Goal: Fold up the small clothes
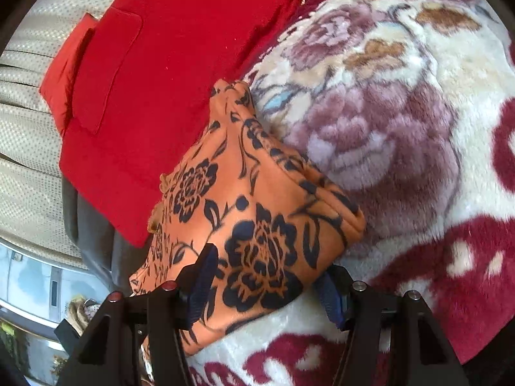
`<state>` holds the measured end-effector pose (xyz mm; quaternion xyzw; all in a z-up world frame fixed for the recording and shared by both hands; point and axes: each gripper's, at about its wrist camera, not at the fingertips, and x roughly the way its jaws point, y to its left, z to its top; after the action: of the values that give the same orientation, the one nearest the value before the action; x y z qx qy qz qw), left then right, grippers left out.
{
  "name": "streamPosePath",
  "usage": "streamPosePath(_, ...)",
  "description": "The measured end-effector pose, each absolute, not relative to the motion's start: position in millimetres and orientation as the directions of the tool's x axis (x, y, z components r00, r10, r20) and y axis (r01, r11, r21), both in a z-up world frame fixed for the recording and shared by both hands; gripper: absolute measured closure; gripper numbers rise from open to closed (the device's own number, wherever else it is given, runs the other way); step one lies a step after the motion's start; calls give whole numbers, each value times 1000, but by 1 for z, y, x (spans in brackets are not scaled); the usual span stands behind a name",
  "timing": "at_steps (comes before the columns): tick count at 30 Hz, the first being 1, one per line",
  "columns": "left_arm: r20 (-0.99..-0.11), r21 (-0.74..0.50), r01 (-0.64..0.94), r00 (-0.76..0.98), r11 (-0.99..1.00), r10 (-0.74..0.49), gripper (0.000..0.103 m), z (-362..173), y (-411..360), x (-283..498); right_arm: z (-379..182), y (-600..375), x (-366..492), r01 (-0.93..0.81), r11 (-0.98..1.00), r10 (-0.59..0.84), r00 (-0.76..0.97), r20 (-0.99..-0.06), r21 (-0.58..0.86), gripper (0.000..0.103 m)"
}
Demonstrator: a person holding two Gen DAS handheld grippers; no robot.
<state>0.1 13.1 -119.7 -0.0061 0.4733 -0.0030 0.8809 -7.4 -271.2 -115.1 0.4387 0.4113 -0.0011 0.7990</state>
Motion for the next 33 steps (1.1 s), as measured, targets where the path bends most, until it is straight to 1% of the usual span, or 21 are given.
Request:
streamPosePath(1, -851, 8, 18, 524, 1000, -3, 22, -129, 9, 5, -114, -270, -2, 363, 631, 343, 661, -667, 685, 44)
streamPosePath(2, -870, 26, 39, 493, 999, 4, 22, -139, 5, 10, -113, -269, 4, 370, 654, 323, 651, -687, 659, 62)
streamPosePath(3, -878, 45, 48, 479, 998, 17, 21, -147, 2, 12, -115, -268, 12, 377, 666, 325, 631, -704, 644, 87)
streamPosePath(5, -868, 31, 44, 497, 999, 5, 21, -143, 5, 11, -109, -264, 18, 370, 690, 317, 619, -719, 622, 90)
streamPosePath(7, -854, 5, 46, 520, 999, -20, 21, -135, 10, 9, -91, -258, 17, 339, 740, 271, 641, -718, 581, 91)
streamPosePath(9, -850, 3, 46, 526, 999, -22, 21, -135, 15, 7, -72, -246, 19, 299, 782, 242, 663, -708, 547, 91)
streamPosePath(10, -859, -16, 42, 511, 999, -35, 21, -136, 21, 8, -61, -238, 20, 275, 806, 227, 674, -703, 524, 91)
streamPosePath(11, -857, -62, 24, 511, 998, -65, 21, -133, 33, 6, -48, -228, 22, 245, 833, 211, 688, -694, 496, 92)
streamPosePath(13, -827, -139, -28, 554, 990, -100, 21, -120, 63, -3, -24, -206, 27, 179, 873, 201, 716, -668, 454, 92)
streamPosePath(17, -778, -221, -121, 620, 968, -100, 21, -99, 129, -19, 29, -139, 30, -18, 922, 257, 776, -576, 387, 92)
streamPosePath(19, -754, -298, -164, 645, 940, -126, 21, -93, 169, -22, 44, -92, 27, -135, 933, 309, 776, -551, 333, 92)
streamPosePath(21, -732, -364, -184, 663, 913, -158, 21, -89, 195, -22, 40, -36, 22, -261, 930, 364, 740, -565, 259, 92)
streamPosePath(22, -727, -392, -188, 663, 900, -178, 21, -90, 204, -21, 31, -15, 21, -296, 927, 376, 721, -582, 231, 92)
streamPosePath(24, -707, -503, -185, 650, 844, -279, 21, -96, 223, -13, -3, 24, 25, -352, 913, 397, 646, -652, 206, 92)
streamPosePath(26, -696, -553, -188, 640, 812, -326, 21, -101, 230, -5, -48, 49, 34, -373, 903, 399, 543, -739, 213, 92)
streamPosePath(27, -690, -575, -177, 629, 799, -358, 21, -105, 230, 2, -64, 54, 38, -372, 901, 399, 506, -765, 224, 92)
streamPosePath(28, -695, -583, -176, 614, 793, -374, 21, -107, 227, 8, -75, 57, 40, -371, 896, 409, 479, -777, 243, 92)
streamPosePath(29, -711, -580, -185, 590, 794, -383, 21, -111, 225, 15, -75, 57, 38, -374, 897, 406, 489, -772, 235, 92)
streamPosePath(33, -705, -573, -119, 576, 811, -414, 21, -104, 204, 35, -54, 50, 32, -393, 887, 433, 522, -735, 243, 92)
